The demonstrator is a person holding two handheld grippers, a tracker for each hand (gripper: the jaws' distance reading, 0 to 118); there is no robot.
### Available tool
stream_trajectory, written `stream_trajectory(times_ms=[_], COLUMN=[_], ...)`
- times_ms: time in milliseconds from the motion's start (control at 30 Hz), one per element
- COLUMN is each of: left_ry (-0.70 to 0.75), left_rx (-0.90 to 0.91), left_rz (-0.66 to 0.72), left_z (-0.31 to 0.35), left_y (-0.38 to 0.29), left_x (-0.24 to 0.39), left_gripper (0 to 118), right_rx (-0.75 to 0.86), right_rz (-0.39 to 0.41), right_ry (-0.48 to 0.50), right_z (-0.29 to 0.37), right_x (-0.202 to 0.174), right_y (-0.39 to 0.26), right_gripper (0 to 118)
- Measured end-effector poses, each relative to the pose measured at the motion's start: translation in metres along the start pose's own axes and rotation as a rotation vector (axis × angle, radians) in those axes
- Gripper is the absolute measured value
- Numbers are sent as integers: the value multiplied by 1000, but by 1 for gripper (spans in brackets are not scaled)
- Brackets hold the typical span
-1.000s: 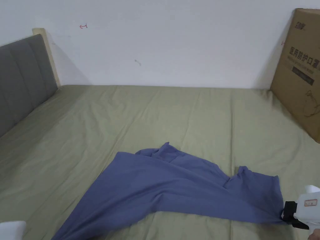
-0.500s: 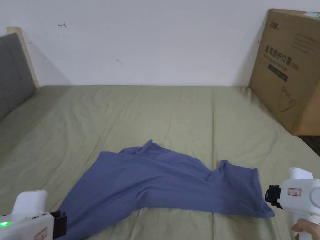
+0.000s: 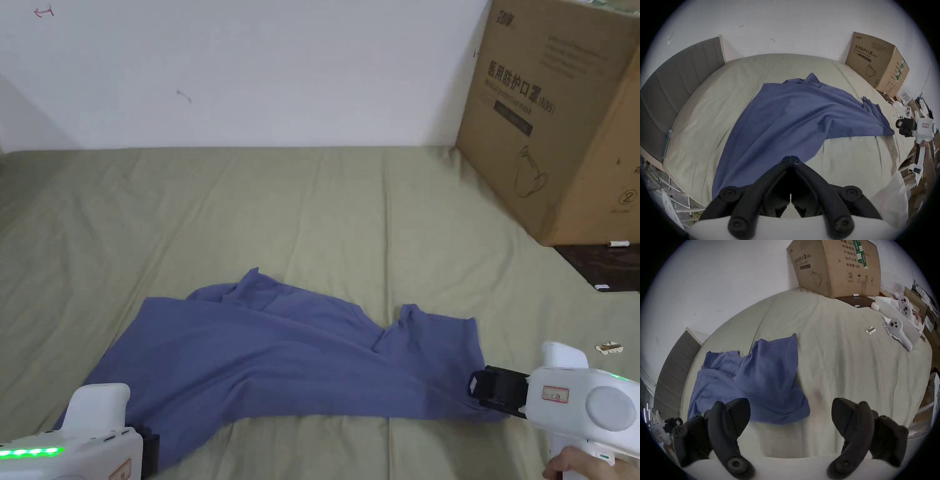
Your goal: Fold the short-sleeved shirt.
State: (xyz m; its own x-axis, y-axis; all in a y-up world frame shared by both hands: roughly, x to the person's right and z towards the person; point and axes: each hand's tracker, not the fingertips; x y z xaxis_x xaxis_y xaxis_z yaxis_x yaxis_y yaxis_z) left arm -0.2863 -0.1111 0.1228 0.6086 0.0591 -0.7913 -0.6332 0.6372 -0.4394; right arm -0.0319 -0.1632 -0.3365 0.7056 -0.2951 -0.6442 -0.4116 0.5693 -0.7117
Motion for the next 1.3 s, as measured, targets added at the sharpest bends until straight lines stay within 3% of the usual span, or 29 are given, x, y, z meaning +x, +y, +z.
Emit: stream_trajectory(times_ms=[100,233,267,333,367,400,533,633,800,967,1033,1067,1100,1167,1200,1300], left_ry=[-1,3,4,10,16,18,36,42,61,48,55,49,51,56,61,73], left_rx=[-19,-45,-53,-66,-73,-78,-95,-102,-89,-55,-51,-51,-52,-83,-76,-88], left_rz=[3,4,7,11,13,13,20,28,21,32,21,18,27,50,62,95], left_z=[-12,-22,-26,-30,-31,-33,-39,-42,-55,-92,-113,-123,-134,-159,-168,-193], left_y=[5,7,6,6,5,5,6,12,38,95,120,133,145,165,172,191], left_x=[-1,-1,-2,-5,-7,-8,-15,-25,-39,-54,-57,-59,-62,-69,-71,-78], left_gripper=[0,0,0,0,0,0,0,0,0,0,0,13,36,108,115,110], right_rx=[-57,-139,-148,-125,-119,-109,-108,-72,-45,-55,-60,-59,-57,-61,-64,-82], right_rz=[-8,59,107,169,178,223,285,259,288,156,139,140,141,139,139,137], right_ry=[-5,-62,-95,-145,-137,-152,-156,-107,-100,-52,-50,-52,-50,-54,-51,-48], right_z=[-17,-45,-50,-47,-41,-37,-23,-10,-12,-33,-35,-38,-40,-41,-42,-47], right_x=[-4,-17,-21,-29,-33,-37,-50,-56,-66,-62,-67,-69,-70,-75,-75,-68], right_y=[4,0,-2,2,6,9,16,27,47,62,65,67,68,69,68,67], right_gripper=[101,70,64,42,15,4,4,3,3,3,3,3,3,3,3,3])
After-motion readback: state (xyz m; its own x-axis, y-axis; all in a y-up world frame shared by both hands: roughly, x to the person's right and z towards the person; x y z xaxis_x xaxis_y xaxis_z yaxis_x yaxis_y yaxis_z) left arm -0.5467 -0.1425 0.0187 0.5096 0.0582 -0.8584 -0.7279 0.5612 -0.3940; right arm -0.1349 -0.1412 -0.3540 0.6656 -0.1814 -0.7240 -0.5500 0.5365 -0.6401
